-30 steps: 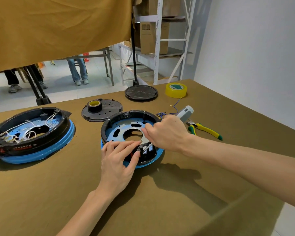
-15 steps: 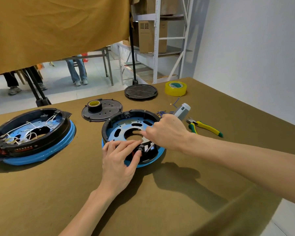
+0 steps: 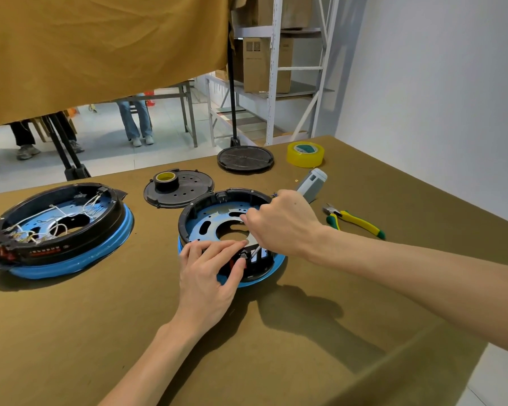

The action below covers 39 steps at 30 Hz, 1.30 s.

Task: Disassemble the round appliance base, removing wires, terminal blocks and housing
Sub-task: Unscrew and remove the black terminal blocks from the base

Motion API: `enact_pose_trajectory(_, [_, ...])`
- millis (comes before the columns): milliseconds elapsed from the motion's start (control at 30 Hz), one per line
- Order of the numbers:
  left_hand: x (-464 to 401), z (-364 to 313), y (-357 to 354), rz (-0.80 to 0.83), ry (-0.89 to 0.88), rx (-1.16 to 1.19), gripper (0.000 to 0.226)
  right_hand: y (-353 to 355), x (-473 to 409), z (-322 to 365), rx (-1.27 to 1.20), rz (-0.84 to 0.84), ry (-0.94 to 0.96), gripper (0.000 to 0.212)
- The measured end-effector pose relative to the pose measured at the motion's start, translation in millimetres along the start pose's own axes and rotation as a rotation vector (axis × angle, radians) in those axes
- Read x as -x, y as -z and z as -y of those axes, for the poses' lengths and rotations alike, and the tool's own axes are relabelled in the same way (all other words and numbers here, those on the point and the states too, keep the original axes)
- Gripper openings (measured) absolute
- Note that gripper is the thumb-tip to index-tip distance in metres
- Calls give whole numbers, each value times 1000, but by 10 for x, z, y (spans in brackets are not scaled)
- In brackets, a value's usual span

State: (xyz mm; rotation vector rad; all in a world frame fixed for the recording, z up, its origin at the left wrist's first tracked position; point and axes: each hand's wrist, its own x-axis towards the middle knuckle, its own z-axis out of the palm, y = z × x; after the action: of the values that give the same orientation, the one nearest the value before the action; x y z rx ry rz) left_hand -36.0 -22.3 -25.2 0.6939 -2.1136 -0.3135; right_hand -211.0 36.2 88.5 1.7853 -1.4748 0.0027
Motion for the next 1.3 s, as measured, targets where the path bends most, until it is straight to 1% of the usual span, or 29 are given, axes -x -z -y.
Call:
enact_pose_trajectory(133, [-2, 0, 9, 13, 10, 6, 39, -79, -1, -64, -13, 108, 52, 29])
enact_pose_trajectory(233, [-8, -10, 22, 17, 7, 10, 40, -103, 56, -92, -37, 157, 37, 13])
enact_pose_trajectory(300, [-12, -14, 26, 17, 8, 12, 40, -150, 103, -97, -49, 158, 25, 20])
enact_pose_trajectory(400, [-10, -15, 33, 14, 8, 20, 40, -210, 158, -105, -96, 59, -18, 43])
enact_pose_trajectory(467, [-14, -17, 38, 14, 5, 19, 40, -229, 176, -93, -124, -4, -22, 48])
enact_pose_trajectory(533, [-16, -21, 38, 19, 6, 16, 41, -248, 192, -78, -126, -36, -26, 49])
enact_pose_trajectory(667, [-12, -19, 43, 22, 8, 17, 41, -287, 198, -56, -105, -15, -59, 53])
enact_pose_trajectory(767, [-11, -20, 36, 20, 10, 20, 41, -295, 191, -54, -109, -4, -52, 49])
enact_pose_trajectory(1000, [-12, -13, 27, 17, 4, 16, 42, -265, 205, -59, -62, 113, -16, 41])
enact_pose_trajectory(1133, [-17, -23, 28, 20, 4, 20, 42, -240, 167, -98, -53, 177, 28, 33])
enact_pose_trajectory(1200, [-20, -20, 28, 17, 6, 23, 42, -235, 160, -123, -77, 177, 18, 37])
enact_pose_trajectory(1300, [-24, -19, 27, 15, 8, 22, 41, -262, 161, -126, -111, 151, 1, 48])
